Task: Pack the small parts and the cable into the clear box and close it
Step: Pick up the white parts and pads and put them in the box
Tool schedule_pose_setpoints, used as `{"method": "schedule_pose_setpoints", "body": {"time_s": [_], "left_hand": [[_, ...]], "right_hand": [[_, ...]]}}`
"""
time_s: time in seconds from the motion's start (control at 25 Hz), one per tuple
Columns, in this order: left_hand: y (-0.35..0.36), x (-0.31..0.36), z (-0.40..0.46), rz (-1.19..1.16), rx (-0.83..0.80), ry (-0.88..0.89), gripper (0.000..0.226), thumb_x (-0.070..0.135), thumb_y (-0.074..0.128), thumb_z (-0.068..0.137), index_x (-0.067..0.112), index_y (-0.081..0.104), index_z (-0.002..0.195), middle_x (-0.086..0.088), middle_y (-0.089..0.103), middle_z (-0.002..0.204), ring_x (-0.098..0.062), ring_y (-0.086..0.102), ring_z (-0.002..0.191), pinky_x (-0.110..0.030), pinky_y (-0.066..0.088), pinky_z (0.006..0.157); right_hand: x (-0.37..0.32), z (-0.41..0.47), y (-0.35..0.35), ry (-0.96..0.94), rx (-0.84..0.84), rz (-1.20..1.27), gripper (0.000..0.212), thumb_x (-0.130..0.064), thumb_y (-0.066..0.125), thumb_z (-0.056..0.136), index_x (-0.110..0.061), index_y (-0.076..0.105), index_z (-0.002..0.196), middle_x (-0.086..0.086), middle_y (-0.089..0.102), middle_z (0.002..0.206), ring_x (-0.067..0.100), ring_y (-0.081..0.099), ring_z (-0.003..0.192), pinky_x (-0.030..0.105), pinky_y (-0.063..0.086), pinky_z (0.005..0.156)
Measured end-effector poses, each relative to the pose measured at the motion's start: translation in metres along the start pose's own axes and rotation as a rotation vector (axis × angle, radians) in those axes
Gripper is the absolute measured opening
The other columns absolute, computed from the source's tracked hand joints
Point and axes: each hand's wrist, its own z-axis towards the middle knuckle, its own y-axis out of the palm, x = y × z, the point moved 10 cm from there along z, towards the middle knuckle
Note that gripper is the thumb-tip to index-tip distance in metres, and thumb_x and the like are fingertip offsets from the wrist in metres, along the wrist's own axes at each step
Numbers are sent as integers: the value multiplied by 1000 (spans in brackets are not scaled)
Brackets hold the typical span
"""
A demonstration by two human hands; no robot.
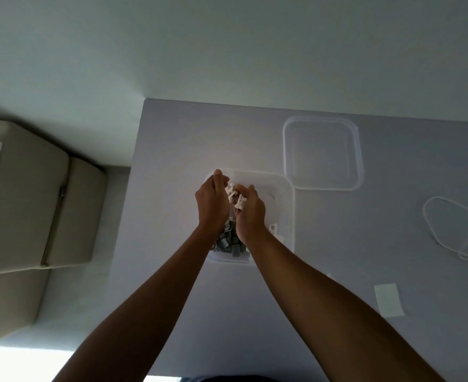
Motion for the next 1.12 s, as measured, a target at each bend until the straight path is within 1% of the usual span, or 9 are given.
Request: {"method": "schedule_pose_setpoints", "body": {"time_s": [0.12,0.24,0.36,0.44,0.6,0.76,0.88,0.96,1.12], "left_hand": [[-7,0,-3,-4,2,21,53,38,29,105,11,72,89,2,72,87,-5,66,84,-17,46,75],[-9,-2,-6,-54,5,41,55,44,26,105,16,71,88,4,73,87,-8,68,87,-22,50,80],[-9,-5,-7,-99,-2,25,53,44,27,105,17,70,88,2,73,87,-10,69,87,-24,52,81],[-7,-6,-7,-103,-11,7,50,44,29,104,20,69,87,2,73,86,-12,69,86,-24,51,80],[4,11,-22,-30,-48,60,39,36,37,104,14,68,99,2,71,93,-9,66,87,-13,47,72],[43,45,-65,163,-149,331,19,27,52,98,14,63,108,6,66,97,-7,61,86,-24,52,79],[99,62,-121,317,-337,546,19,24,60,93,14,63,109,4,66,97,-7,59,84,-20,47,78],[143,57,-167,421,-562,639,20,23,64,90,15,63,108,2,66,99,-10,58,87,-23,47,78],[210,-4,-237,798,-971,686,45,27,69,85,19,54,127,-3,57,128,-23,50,117,-38,44,95]], "right_hand": [[-2,-6,17,1,-112,-26,38,-34,41,104,-6,67,105,0,76,88,10,73,81,21,54,67],[-5,-9,20,-6,-166,-90,46,-43,34,105,-11,65,118,-5,75,99,0,70,90,14,52,71],[-15,-8,7,-113,-123,-239,48,-48,34,103,-17,58,132,-2,63,132,3,59,117,28,46,102],[-19,-8,-4,-145,-87,-267,45,-46,42,101,-18,57,133,0,58,138,12,53,126,37,37,114],[-38,-24,-32,-213,-46,-282,34,-30,51,101,-15,61,130,0,65,129,12,59,120,38,45,108],[-89,-66,-97,-425,81,-263,19,-12,54,99,-7,65,114,8,71,108,20,70,97,35,61,81],[-116,-98,-178,-518,279,-314,13,-7,57,95,-9,65,106,8,72,97,20,71,82,30,60,65],[-117,-113,-239,-528,420,-404,12,-9,61,93,-13,65,103,4,72,96,20,70,83,31,59,67],[-94,-129,-344,-471,606,-691,23,-6,69,84,-8,62,106,4,65,99,28,64,94,21,47,74]]}}
